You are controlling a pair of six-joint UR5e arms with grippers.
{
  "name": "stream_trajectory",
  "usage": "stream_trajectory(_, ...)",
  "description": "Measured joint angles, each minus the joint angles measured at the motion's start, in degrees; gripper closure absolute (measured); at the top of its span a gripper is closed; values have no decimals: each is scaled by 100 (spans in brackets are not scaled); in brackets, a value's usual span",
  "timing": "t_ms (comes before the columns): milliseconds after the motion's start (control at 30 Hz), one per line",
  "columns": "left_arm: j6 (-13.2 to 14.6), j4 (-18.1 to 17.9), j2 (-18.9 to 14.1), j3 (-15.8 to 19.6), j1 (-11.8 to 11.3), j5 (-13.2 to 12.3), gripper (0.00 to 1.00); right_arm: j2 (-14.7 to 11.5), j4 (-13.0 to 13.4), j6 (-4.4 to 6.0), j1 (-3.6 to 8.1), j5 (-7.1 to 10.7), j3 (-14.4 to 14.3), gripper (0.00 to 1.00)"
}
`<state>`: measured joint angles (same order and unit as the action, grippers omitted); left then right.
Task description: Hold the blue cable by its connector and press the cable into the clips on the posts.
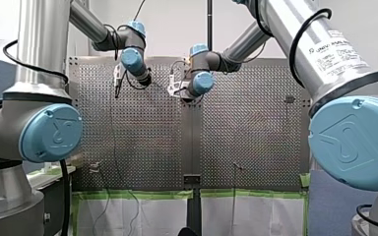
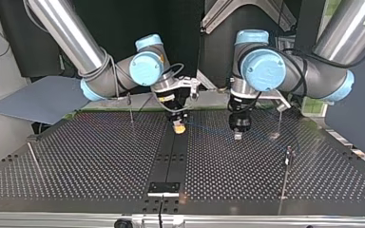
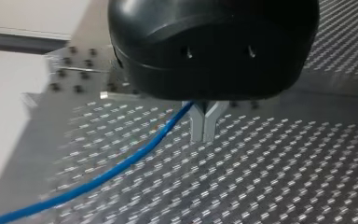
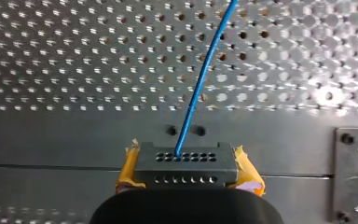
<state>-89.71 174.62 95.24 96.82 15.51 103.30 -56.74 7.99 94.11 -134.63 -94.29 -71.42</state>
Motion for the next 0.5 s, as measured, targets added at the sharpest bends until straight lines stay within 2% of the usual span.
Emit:
stream_trajectory(133,-48,-99,180,15,181,174,100,0,169,151,-21,-28,-190,100)
stream_trajectory(300,-177,-349,446,100,450,441,100,0,383,283,-30,-92,-407,100)
stream_trajectory(500,-228,-659,551,372,755,753,100,0,666,548,11,-122,-690,100)
